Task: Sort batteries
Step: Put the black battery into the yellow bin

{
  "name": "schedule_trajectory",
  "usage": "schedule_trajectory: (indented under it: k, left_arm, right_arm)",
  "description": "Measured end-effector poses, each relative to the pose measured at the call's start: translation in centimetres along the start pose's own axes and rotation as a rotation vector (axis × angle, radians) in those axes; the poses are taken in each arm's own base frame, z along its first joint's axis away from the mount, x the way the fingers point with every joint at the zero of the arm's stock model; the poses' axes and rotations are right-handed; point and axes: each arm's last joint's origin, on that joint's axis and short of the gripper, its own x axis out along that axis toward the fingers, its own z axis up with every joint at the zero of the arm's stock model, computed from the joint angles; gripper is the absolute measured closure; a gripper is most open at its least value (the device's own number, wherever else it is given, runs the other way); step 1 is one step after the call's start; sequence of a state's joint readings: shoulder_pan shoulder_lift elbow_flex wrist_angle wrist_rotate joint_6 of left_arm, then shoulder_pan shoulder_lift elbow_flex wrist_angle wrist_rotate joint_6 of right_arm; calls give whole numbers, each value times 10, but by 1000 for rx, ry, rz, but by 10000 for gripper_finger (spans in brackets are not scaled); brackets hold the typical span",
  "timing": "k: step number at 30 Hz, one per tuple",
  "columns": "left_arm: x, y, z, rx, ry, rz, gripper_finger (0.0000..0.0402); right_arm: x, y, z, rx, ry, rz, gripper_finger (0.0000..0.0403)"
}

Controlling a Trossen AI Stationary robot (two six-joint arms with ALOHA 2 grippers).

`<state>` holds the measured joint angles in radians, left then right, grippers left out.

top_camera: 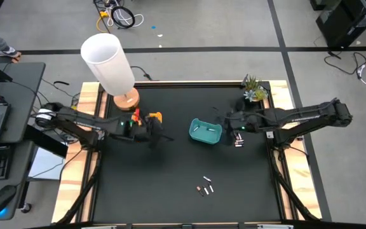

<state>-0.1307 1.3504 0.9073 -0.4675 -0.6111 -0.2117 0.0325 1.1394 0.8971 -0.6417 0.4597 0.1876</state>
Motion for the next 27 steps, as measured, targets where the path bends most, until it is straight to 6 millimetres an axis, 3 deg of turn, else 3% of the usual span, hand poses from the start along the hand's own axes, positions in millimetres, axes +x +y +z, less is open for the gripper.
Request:
schedule_trajectory:
  k: [3,7,11,19,27]
  left_arm:
    - [3,-11,-4,4,-108,-19,227]
    - [5,-18,-7,25,-229,27,227]
    - [8,-21,-11,51,-303,48,227]
    - [12,-25,-25,8,-469,-9,227]
    - [7,-32,-29,12,-494,-52,227]
  right_arm:
    - [6,-5,-21,88,229,-88,378]
    - [6,0,-38,185,393,-118,375]
    - [6,7,-41,238,410,-131,362]
    - [28,2,-59,319,550,-127,308]
    - [42,4,-78,402,586,-61,278]
